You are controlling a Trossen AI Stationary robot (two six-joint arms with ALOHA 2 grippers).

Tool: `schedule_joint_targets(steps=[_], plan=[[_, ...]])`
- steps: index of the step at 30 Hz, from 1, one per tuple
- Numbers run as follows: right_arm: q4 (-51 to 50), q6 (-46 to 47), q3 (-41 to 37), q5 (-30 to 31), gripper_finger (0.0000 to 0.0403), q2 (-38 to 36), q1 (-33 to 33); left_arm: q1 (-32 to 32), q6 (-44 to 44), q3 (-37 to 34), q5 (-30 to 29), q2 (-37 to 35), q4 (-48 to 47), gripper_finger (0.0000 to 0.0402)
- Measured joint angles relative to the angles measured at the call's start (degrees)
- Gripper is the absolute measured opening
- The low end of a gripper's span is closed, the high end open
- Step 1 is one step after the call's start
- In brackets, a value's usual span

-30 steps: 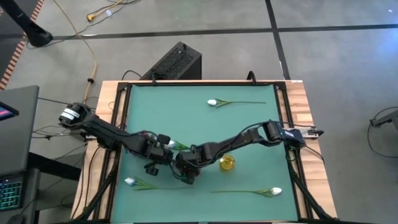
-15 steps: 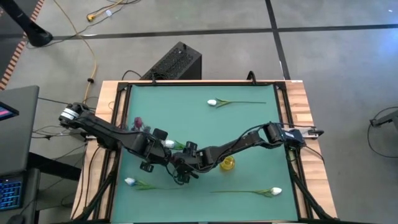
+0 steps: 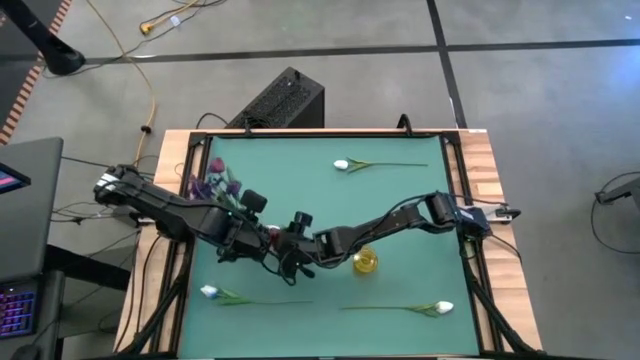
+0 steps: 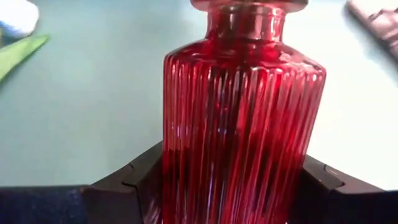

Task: Sort flowers into vase by color
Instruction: Adjust the red flower vase

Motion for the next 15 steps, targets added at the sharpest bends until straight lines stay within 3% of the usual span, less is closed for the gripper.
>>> schedule_joint_targets(steps=[13,15], plan=[[9.1,-13.49,-0.08,-1.81,0.0263,-0.35,-5.13,3.52,9.76,3.93,-8.0,-0.02,-6.16,0.0014],[14.45,-15.16,-1.86,-2.52,0.0263,-0.35,-5.92,3.98,12.81,4.22,-9.83,0.0,-6.18,0.0014]])
